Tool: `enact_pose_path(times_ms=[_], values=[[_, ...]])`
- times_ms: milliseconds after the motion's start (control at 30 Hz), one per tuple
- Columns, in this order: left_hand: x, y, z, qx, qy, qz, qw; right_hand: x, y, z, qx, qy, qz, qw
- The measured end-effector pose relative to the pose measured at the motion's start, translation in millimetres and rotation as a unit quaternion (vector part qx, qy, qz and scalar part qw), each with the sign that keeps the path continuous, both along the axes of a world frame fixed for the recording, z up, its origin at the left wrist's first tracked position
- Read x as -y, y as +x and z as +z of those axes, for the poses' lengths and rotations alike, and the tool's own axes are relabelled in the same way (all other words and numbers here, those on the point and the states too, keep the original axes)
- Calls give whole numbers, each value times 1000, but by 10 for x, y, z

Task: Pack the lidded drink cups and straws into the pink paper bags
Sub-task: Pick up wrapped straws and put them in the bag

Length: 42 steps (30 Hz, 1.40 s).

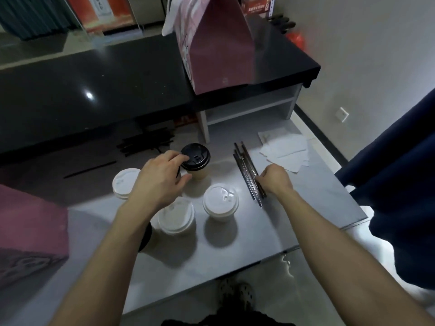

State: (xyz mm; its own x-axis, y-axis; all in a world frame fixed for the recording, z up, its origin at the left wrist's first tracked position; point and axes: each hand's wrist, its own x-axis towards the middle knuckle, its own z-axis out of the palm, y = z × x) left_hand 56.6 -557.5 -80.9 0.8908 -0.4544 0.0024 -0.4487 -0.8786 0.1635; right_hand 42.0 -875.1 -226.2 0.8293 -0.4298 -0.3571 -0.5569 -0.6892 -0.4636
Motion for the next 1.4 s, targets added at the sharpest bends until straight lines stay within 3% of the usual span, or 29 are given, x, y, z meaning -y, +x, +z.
enact_pose_path(times_ms=[167,300,467,633,800,933,1100,1233,1400], values=[[198,61,-104,8,-82,17,996,109,-67,5,49,28,-59,997],[498,150,-244,-31,-209,29,977,191,-218,80,122,51,-75,988],[1120,260,-391,-146,-310,96,934,232,-308,298,187,192,38,963],[1515,403,-571,-184,-431,183,864,303,-101,248,180,232,135,946],[1617,413,-654,-154,-417,211,871,520,112,-109,70,19,114,991],[1711,339,-693,-94,-398,240,880,546,286,-230,34,-22,156,987],[1842,273,-755,-83,-378,272,881,732,263,-181,88,103,156,978],[2091,285,-870,-132,-415,303,847,904,196,0,181,253,131,941],[2379,293,-964,-217,-471,271,811,974,125,137,185,271,192,925]])
